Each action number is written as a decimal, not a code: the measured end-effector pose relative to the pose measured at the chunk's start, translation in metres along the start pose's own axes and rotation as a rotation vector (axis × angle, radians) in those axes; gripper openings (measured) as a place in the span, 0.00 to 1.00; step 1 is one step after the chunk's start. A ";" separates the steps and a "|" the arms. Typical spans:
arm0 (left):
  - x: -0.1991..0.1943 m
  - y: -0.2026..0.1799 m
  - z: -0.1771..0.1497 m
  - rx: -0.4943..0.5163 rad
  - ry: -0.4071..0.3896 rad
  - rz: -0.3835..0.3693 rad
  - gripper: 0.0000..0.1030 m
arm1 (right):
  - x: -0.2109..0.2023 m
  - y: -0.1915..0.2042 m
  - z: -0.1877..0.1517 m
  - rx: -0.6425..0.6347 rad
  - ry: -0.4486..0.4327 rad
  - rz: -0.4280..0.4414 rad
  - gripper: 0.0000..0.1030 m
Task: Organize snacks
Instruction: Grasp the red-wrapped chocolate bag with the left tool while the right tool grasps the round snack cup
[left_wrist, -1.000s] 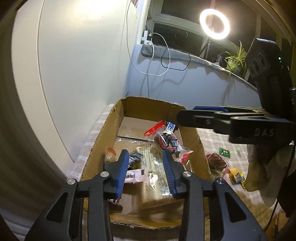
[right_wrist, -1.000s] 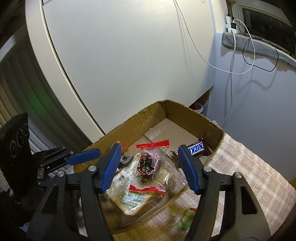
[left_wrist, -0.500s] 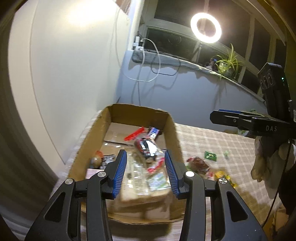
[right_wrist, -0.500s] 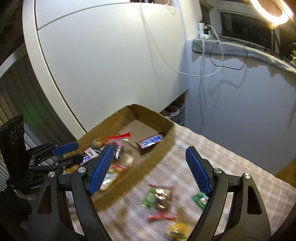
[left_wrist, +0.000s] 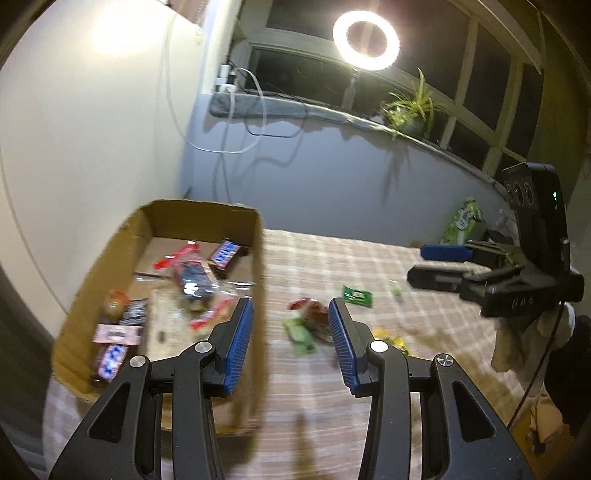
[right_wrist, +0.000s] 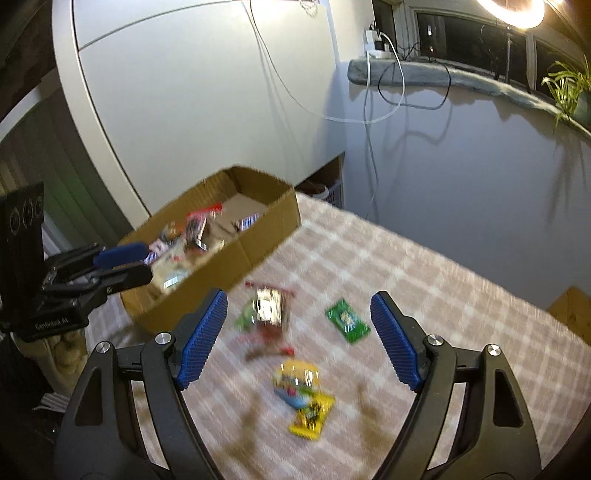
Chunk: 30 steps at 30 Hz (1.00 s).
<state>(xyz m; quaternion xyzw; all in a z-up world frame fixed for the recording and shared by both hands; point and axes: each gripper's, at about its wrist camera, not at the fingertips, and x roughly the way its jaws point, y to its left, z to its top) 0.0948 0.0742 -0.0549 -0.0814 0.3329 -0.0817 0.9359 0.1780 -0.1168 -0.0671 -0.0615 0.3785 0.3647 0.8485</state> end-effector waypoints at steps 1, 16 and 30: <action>0.004 -0.006 0.000 0.007 0.008 -0.008 0.40 | 0.000 0.000 -0.005 -0.006 0.009 0.003 0.80; 0.061 -0.049 -0.005 0.032 0.137 -0.031 0.40 | 0.026 0.004 -0.056 -0.094 0.105 0.047 0.80; 0.100 -0.052 -0.005 0.034 0.205 0.039 0.40 | 0.054 0.002 -0.063 -0.091 0.141 0.080 0.64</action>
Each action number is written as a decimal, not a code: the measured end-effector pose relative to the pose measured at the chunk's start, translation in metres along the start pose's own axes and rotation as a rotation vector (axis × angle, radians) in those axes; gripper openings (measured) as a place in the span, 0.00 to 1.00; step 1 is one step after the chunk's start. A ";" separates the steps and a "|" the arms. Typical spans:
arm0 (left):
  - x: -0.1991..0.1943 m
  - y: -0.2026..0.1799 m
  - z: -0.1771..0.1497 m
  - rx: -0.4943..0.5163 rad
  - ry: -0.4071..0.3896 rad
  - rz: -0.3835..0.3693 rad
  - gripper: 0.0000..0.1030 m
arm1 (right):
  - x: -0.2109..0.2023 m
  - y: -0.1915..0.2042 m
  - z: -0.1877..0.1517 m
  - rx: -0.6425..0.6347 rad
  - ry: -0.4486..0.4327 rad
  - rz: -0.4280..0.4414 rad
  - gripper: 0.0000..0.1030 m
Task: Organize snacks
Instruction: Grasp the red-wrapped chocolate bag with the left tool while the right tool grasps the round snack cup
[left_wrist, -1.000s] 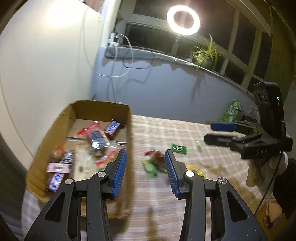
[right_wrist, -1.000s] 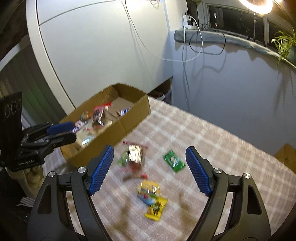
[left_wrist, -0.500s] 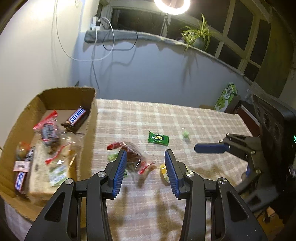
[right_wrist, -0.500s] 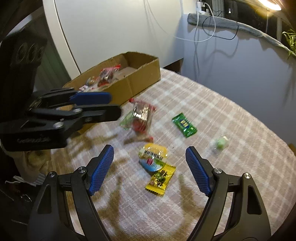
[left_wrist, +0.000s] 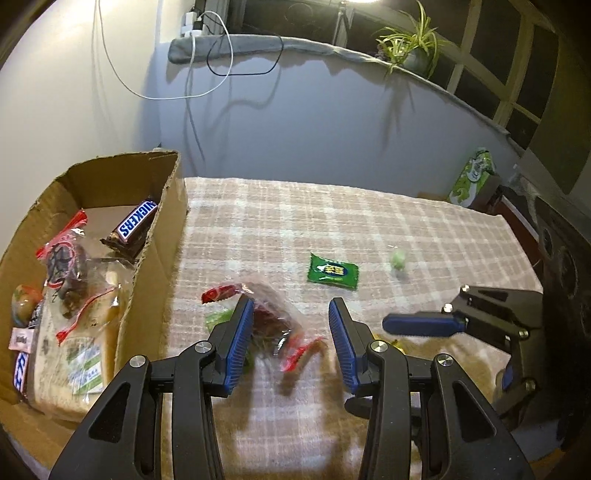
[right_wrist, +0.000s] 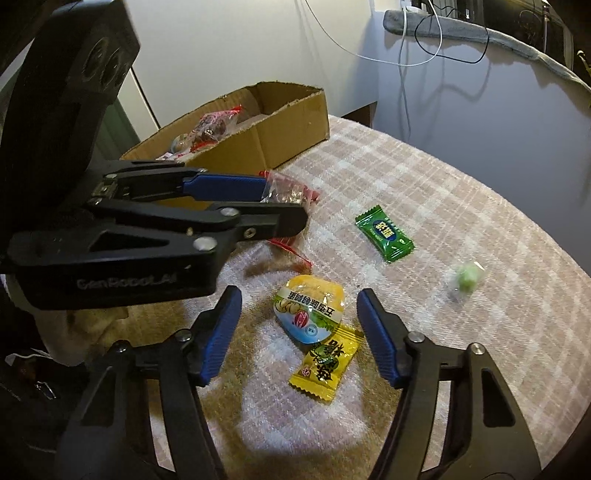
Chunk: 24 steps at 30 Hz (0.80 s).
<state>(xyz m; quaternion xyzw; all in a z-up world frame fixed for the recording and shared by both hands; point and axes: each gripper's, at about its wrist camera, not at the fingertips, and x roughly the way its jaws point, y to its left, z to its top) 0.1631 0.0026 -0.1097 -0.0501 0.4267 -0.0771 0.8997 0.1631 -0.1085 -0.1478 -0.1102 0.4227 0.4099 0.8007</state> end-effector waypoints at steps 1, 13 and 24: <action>0.002 0.000 0.000 -0.001 0.003 0.002 0.40 | 0.002 0.000 0.000 -0.001 0.002 -0.002 0.63; 0.025 0.009 0.009 -0.045 0.007 0.033 0.37 | 0.020 0.009 0.001 -0.047 0.044 -0.051 0.42; 0.017 0.009 0.009 -0.068 -0.027 0.010 0.27 | 0.005 0.001 -0.001 0.003 -0.002 -0.036 0.42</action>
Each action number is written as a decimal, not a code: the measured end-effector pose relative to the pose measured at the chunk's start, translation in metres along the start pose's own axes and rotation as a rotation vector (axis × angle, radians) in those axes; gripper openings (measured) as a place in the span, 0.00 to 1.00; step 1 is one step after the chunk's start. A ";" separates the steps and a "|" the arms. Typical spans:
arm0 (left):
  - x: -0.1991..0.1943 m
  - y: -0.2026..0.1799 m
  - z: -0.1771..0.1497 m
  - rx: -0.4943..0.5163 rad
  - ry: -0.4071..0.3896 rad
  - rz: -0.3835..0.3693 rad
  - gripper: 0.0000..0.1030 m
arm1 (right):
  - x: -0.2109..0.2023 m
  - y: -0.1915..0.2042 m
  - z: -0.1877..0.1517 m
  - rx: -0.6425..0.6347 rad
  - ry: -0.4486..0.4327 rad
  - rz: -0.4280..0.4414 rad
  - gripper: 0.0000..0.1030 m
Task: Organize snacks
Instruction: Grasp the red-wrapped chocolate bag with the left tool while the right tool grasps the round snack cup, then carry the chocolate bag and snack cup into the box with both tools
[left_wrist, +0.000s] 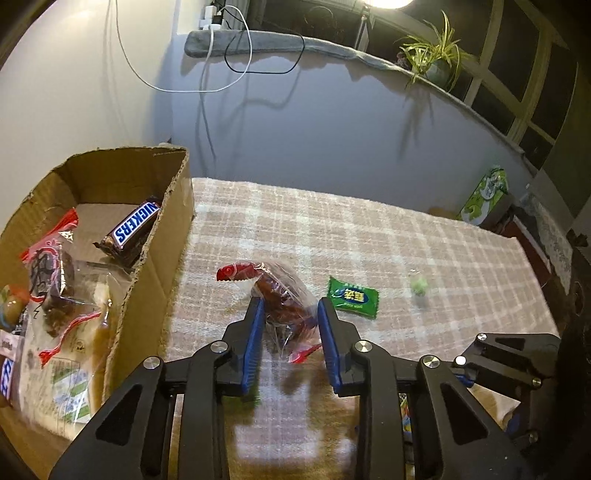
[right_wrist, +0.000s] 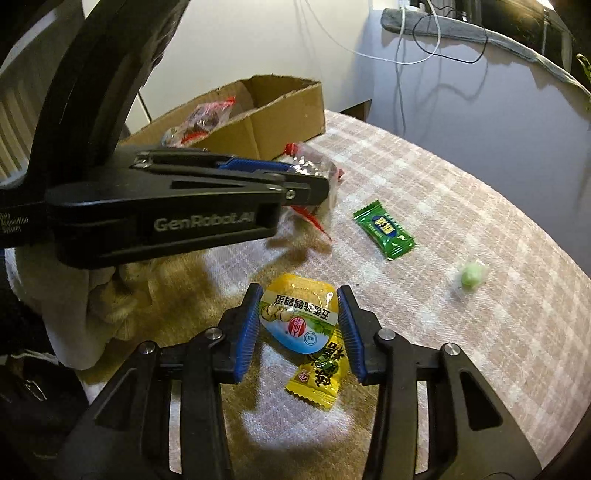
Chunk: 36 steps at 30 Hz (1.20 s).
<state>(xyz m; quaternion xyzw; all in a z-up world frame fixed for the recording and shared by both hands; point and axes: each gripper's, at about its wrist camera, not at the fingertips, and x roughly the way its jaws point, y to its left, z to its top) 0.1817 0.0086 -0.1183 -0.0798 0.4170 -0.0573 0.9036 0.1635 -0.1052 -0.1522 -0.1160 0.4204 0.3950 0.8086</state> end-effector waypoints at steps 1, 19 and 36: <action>-0.002 -0.001 0.000 0.004 -0.004 -0.003 0.27 | -0.003 0.000 0.000 0.004 -0.005 0.001 0.42; -0.062 -0.004 0.000 -0.001 -0.109 -0.046 0.25 | -0.056 0.001 0.004 0.039 -0.105 -0.037 0.41; -0.122 0.026 -0.008 -0.015 -0.208 -0.032 0.26 | -0.074 0.036 0.046 -0.005 -0.166 -0.040 0.41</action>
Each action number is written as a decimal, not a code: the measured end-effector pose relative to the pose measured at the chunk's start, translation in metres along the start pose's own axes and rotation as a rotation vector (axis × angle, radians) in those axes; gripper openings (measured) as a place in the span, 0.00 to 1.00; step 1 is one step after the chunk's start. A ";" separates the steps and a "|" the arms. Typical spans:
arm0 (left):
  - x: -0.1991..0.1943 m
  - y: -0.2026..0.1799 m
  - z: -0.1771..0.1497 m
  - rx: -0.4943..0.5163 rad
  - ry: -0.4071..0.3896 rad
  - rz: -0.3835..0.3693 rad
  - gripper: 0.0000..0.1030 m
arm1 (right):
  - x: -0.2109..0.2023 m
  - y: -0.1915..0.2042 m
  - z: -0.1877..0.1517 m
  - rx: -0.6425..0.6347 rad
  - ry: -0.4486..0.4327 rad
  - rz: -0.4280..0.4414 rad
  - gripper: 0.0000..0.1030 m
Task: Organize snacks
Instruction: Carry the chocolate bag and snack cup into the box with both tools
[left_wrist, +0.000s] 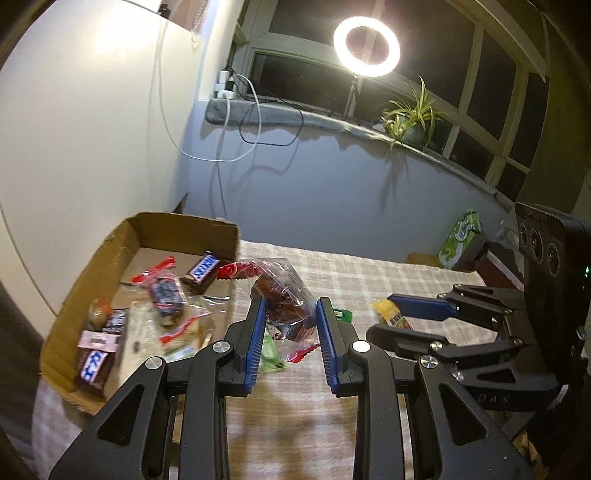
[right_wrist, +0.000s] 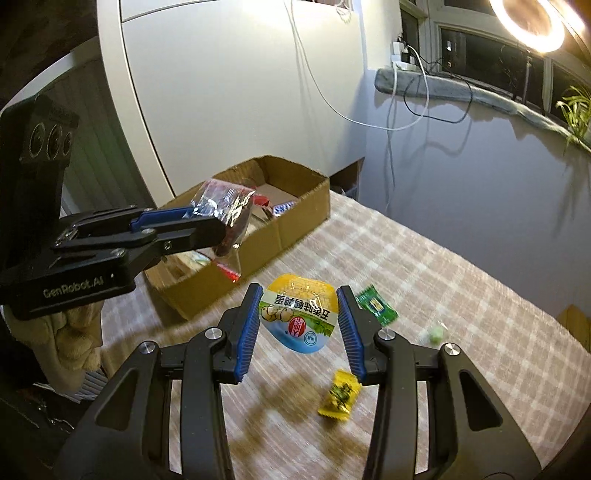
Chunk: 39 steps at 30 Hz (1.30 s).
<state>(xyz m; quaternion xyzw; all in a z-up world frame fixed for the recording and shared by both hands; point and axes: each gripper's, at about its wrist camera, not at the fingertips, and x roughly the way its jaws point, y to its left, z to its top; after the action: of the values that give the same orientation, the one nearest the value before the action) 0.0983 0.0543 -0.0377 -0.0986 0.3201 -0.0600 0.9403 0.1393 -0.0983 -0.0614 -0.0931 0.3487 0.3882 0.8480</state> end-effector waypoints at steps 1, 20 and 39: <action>-0.002 0.003 0.000 -0.003 -0.003 0.004 0.26 | 0.003 0.003 0.004 -0.004 -0.001 0.003 0.41; -0.022 0.071 -0.003 -0.082 -0.026 0.081 0.26 | 0.072 0.037 0.075 -0.034 -0.014 0.067 0.41; -0.025 0.107 -0.008 -0.131 -0.012 0.123 0.26 | 0.139 0.048 0.119 -0.036 0.021 0.085 0.42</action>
<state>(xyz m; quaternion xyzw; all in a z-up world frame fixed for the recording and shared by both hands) 0.0792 0.1616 -0.0526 -0.1405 0.3234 0.0197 0.9356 0.2298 0.0678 -0.0608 -0.0974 0.3542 0.4288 0.8253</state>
